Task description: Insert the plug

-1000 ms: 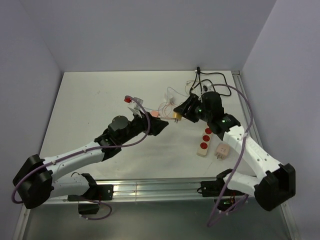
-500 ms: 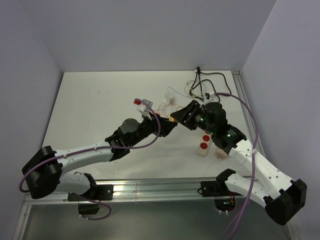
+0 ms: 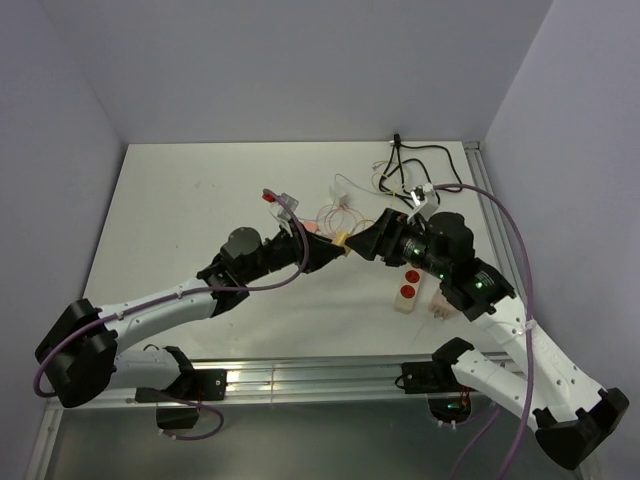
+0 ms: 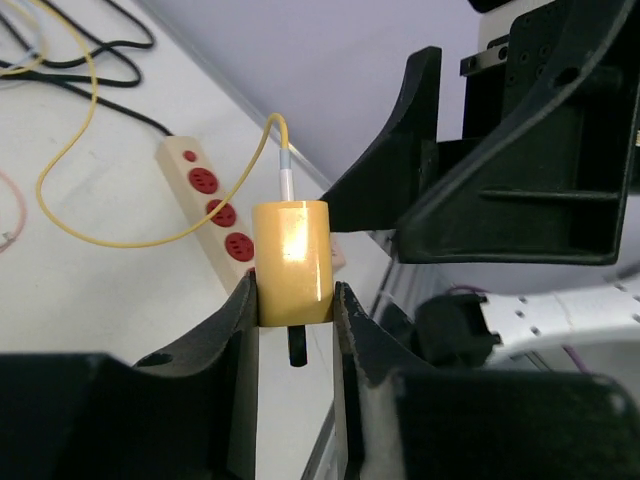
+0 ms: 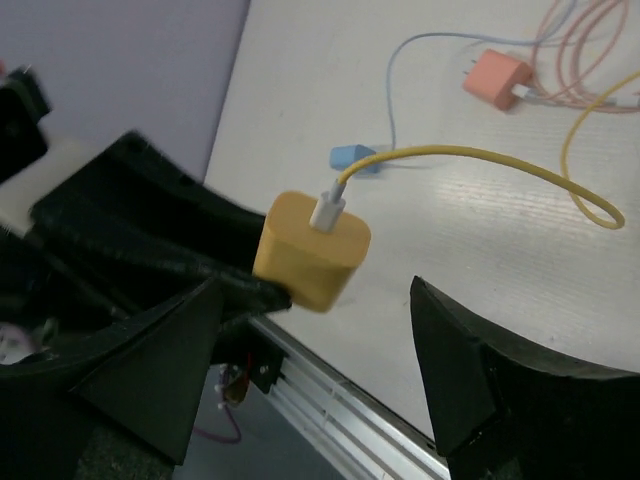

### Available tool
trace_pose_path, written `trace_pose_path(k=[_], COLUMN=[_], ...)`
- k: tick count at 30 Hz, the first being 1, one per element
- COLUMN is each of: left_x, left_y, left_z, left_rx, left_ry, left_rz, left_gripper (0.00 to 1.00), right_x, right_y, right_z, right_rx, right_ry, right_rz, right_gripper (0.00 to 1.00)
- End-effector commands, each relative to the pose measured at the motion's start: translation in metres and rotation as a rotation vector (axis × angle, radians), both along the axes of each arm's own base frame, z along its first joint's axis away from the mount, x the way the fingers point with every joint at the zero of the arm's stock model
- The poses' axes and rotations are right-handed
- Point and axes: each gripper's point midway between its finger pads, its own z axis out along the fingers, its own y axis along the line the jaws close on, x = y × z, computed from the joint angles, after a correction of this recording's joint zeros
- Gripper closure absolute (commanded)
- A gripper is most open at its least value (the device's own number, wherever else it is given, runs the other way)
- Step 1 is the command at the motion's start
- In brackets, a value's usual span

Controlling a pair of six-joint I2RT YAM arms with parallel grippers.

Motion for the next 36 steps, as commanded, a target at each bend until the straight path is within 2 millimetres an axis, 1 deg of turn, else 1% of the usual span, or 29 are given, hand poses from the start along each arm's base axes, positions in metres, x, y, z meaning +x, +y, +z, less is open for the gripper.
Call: trace_pose_path(k=[1,2,3,4,5,6,8,9,13,16,19,24,25,26,28,31,32,36], left_x=[-0.032,-0.036,-0.035,-0.043,-0.046,-0.047,-0.057,-0.061,-0.075,-0.082,-0.088,-0.093,-0.095,-0.096,-0.097,-0.098,-0.099,-0.099], left_y=[0.013,0.016,0.021,0.022,0.023,0.023,0.025,0.026,0.033,0.038,0.041,0.041,0.042,0.042,0.042,0.042,0.042,0.04], left_z=[0.03,0.031,0.034,0.032,0.032,0.039,0.045,0.051,0.064,0.069,0.071,0.071,0.073,0.075,0.077,0.076,0.078,0.075], left_rx=[-0.074,-0.082,-0.083,-0.066,-0.051,-0.046,-0.045,-0.052,-0.07,-0.082,-0.092,-0.1,-0.107,-0.11,-0.116,-0.115,-0.121,-0.119], left_ry=[-0.073,-0.064,-0.068,-0.055,-0.069,-0.084,-0.095,-0.11,-0.14,-0.153,-0.165,-0.152,-0.161,-0.159,-0.17,-0.161,-0.168,-0.151], left_rz=[-0.268,-0.304,-0.331,-0.391,-0.412,-0.426,-0.473,-0.487,-0.534,-0.54,-0.561,-0.593,-0.604,-0.61,-0.621,-0.628,-0.634,-0.645], left_gripper=[1.0,1.0,1.0,1.0,1.0,1.0,1.0,1.0,1.0,1.0,1.0,1.0,1.0,1.0,1.0,1.0,1.0,1.0], right_x=[-0.027,-0.03,-0.037,-0.041,-0.045,-0.053,-0.057,-0.061,-0.061,-0.063,-0.064,-0.075,-0.077,-0.078,-0.081,-0.082,-0.081,-0.081], right_y=[0.004,0.004,0.005,0.007,0.008,0.012,0.016,0.019,0.021,0.021,0.023,0.03,0.031,0.032,0.033,0.035,0.036,0.041], right_z=[0.03,0.028,0.03,0.029,0.03,0.03,0.031,0.029,0.029,0.033,0.034,0.045,0.046,0.047,0.048,0.047,0.046,0.042], right_rx=[-0.005,-0.023,-0.02,-0.024,-0.023,-0.012,-0.012,-0.009,-0.029,-0.015,-0.011,0.039,0.046,0.052,0.058,0.065,0.067,0.085], right_ry=[-0.174,-0.184,-0.198,-0.213,-0.226,-0.231,-0.258,-0.249,-0.278,-0.299,-0.306,-0.339,-0.342,-0.35,-0.355,-0.353,-0.354,-0.344], right_rz=[0.177,0.205,0.236,0.268,0.295,0.348,0.396,0.432,0.464,0.471,0.485,0.563,0.579,0.589,0.61,0.627,0.63,0.669], right_gripper=[0.18,0.23,0.25,0.28,0.33,0.37,0.43,0.44,0.46,0.59,0.61,0.62,0.61,0.56,0.53,0.51,0.51,0.51])
